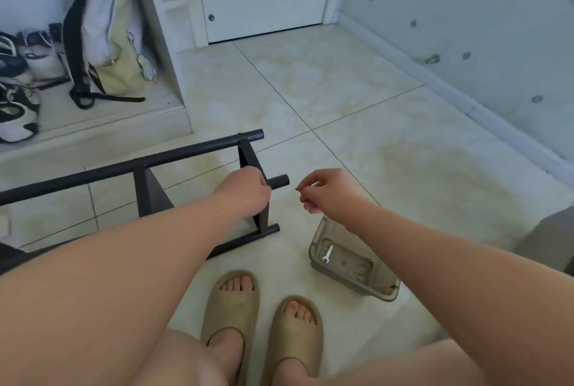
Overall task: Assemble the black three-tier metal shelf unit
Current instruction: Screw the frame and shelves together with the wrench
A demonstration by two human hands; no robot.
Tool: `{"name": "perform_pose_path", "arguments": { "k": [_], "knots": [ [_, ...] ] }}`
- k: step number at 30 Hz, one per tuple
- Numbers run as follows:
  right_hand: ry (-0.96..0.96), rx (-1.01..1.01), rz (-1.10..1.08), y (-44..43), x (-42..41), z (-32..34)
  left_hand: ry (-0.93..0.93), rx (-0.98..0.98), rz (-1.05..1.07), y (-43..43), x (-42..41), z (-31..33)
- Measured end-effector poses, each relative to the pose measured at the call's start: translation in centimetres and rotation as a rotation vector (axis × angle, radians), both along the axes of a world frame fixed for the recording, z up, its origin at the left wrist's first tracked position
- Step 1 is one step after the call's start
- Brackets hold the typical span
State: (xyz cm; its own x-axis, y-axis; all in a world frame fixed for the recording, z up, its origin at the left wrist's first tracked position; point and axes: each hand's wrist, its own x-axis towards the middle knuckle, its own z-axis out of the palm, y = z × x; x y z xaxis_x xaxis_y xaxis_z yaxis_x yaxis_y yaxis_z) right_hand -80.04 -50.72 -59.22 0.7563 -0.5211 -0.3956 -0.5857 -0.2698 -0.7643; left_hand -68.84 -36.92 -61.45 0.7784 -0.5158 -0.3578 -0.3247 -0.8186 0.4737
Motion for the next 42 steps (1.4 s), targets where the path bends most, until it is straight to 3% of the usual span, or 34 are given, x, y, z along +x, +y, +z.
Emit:
{"name": "perform_pose_path", "arguments": {
  "k": [5,16,29,42],
  "knots": [
    [-0.105,0.217,-0.067,2.6,1.5,-1.8,-0.105,-0.011,0.201,1.1,2.3,-1.0],
    [-0.086,0.163,0.047,1.4,4.9,-4.2,0.406,-0.169,0.14,-0.5,6.3,-4.0],
    [-0.059,-0.078,0.132,1.0,4.4,-4.9,0.58,-0.14,0.169,-0.7,6.4,-4.2],
    [-0.019,-0.3,0.289,2.7,5.0,-4.7,0.614,-0.134,0.175,-0.5,7.4,-5.0]
  ]
}}
